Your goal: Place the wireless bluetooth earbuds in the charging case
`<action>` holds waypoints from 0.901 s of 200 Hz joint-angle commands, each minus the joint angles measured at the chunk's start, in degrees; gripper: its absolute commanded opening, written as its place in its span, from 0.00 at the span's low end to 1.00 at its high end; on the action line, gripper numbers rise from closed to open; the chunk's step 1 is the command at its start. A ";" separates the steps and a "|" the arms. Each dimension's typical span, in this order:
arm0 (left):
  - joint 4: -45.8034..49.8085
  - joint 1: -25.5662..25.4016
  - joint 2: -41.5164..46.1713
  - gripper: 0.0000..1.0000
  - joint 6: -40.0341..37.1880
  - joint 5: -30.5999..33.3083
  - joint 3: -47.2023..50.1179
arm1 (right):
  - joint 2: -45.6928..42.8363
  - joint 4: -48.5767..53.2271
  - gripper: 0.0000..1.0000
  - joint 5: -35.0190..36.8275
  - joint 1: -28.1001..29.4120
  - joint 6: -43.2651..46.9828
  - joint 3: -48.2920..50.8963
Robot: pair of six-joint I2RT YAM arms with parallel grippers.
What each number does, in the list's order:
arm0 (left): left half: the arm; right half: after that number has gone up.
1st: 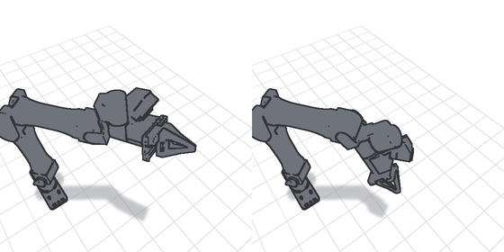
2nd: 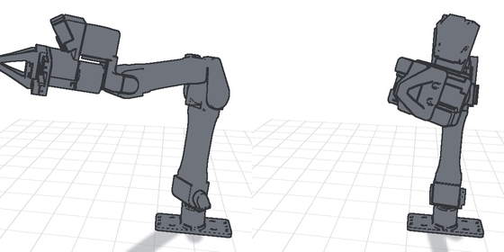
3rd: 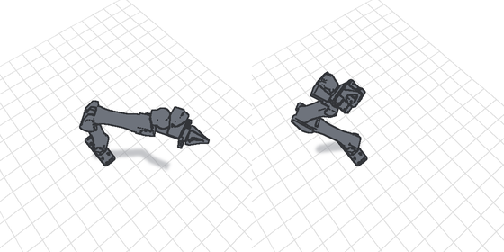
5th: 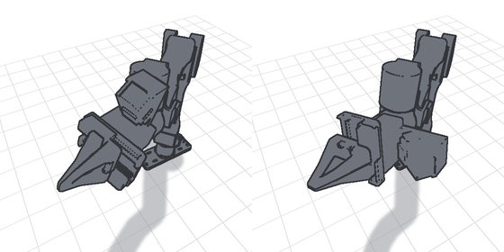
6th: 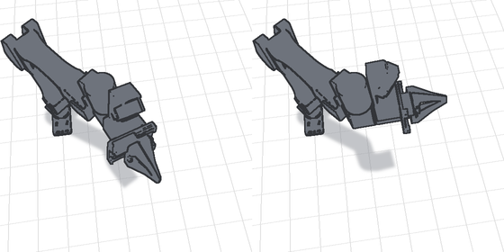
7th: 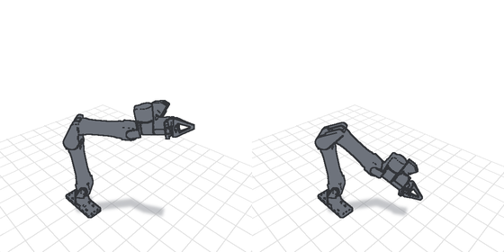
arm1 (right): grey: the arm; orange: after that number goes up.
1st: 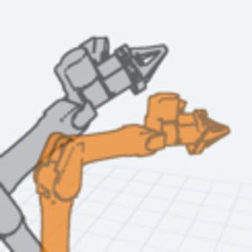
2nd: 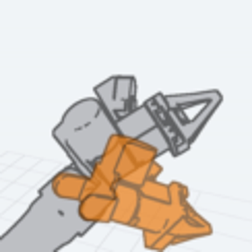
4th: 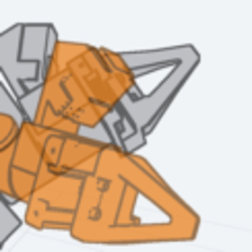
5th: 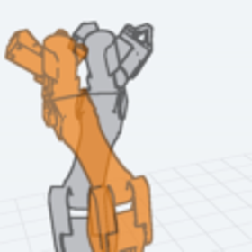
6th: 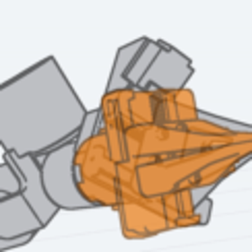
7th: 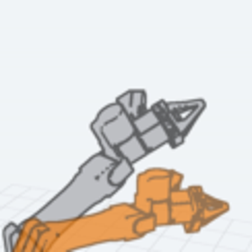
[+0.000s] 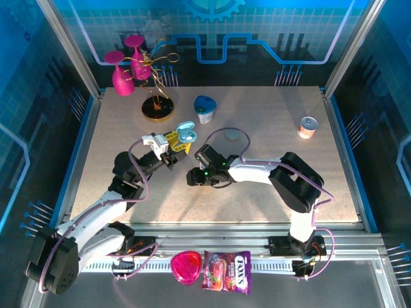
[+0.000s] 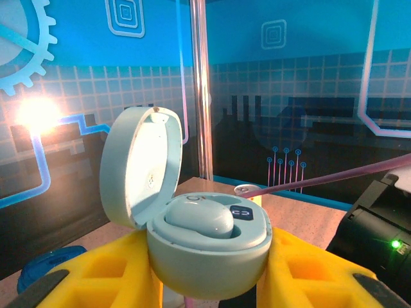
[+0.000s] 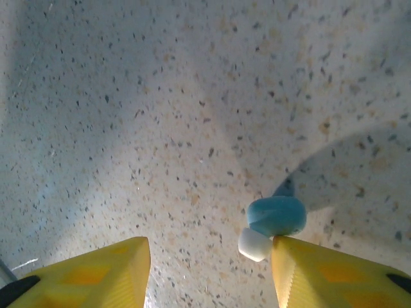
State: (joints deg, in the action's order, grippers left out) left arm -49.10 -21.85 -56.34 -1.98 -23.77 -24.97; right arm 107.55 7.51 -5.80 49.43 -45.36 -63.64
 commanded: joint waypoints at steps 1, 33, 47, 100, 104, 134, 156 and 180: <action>-0.74 0.58 0.61 0.32 -0.31 0.06 -0.29 | 2.50 2.21 0.52 2.11 -0.89 2.06 -2.70; -0.62 0.58 0.87 0.32 -0.31 0.12 -0.33 | 4.35 6.58 0.53 3.76 -1.09 4.83 -6.59; -0.24 0.58 1.07 0.32 -0.48 0.13 -0.28 | 4.05 7.58 0.53 4.28 -1.02 5.48 -6.94; -1.22 0.58 0.54 0.32 -0.31 0.37 -0.10 | 3.99 15.32 0.54 10.31 0.33 11.85 -11.01; -1.32 0.58 0.71 0.32 -0.35 0.54 -0.10 | 4.11 16.12 0.54 10.75 0.58 12.86 -11.54; -0.77 0.58 2.83 0.32 -0.31 1.68 0.13 | 4.14 20.70 0.50 12.42 1.37 17.27 -14.37; -0.22 0.58 4.38 0.32 -0.26 2.87 0.34 | 4.61 21.27 0.49 10.23 1.32 17.63 -15.42; 0.23 0.57 5.09 0.32 -0.13 2.99 0.35 | 6.69 20.41 0.50 7.80 1.47 19.48 -16.95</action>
State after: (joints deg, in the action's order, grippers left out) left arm -48.84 -21.85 -52.45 -1.98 -22.09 -24.97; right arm 111.39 25.76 3.90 50.30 -29.02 -78.02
